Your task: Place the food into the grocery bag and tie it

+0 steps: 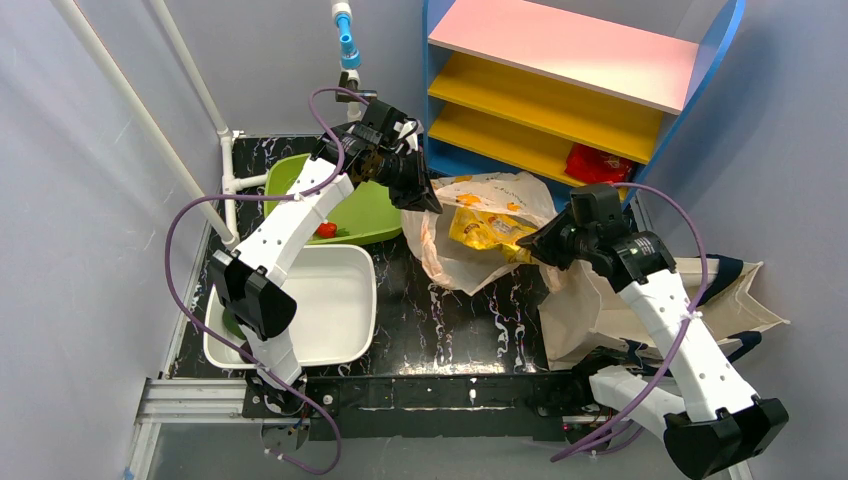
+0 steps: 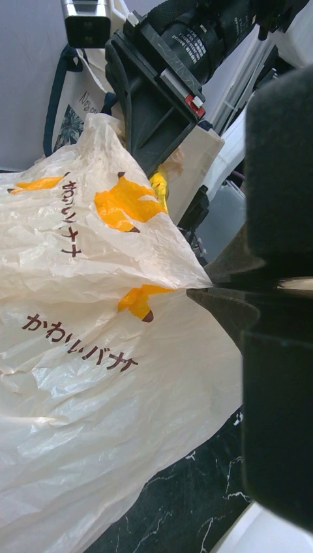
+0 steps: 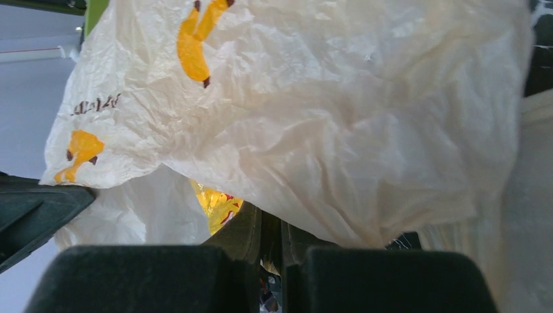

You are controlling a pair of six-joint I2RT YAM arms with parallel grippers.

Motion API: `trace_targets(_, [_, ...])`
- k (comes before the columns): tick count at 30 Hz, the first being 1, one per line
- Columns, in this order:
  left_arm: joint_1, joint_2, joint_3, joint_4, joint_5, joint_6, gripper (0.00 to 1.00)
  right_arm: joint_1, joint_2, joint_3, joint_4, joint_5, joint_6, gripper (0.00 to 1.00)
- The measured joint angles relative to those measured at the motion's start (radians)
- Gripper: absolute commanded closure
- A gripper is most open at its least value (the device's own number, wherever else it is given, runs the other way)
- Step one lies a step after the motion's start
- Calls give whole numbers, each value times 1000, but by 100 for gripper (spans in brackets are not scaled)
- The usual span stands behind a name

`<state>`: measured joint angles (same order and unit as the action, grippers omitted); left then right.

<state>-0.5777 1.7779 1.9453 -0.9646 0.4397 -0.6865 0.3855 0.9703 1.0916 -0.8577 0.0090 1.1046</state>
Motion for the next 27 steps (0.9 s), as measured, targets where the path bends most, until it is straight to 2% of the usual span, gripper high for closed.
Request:
trace_targets(2, [0, 0, -3, 7, 12, -10, 100, 0, 17, 0, 42, -17, -1, 99])
trace_targets(3, [0, 0, -4, 10, 16, -13, 100, 1, 25, 0, 64, -25, -1, 95])
trace_targets(7, [0, 0, -9, 18, 27, -31, 100, 3, 63, 0, 140, -43, -10, 66])
trace_targets(10, [0, 0, -16, 24, 33, -35, 100, 3, 90, 0, 187, -53, -19, 36])
trace_targets(11, [0, 0, -20, 23, 34, -37, 100, 3, 98, 1, 196, -56, -24, 29])
trace_targets(17, [0, 0, -23, 20, 32, -45, 100, 3, 132, 35, 219, -99, -51, 19])
trace_targets(27, [0, 7, -23, 3, 14, -46, 100, 3, 180, 168, 193, -255, -153, 15])
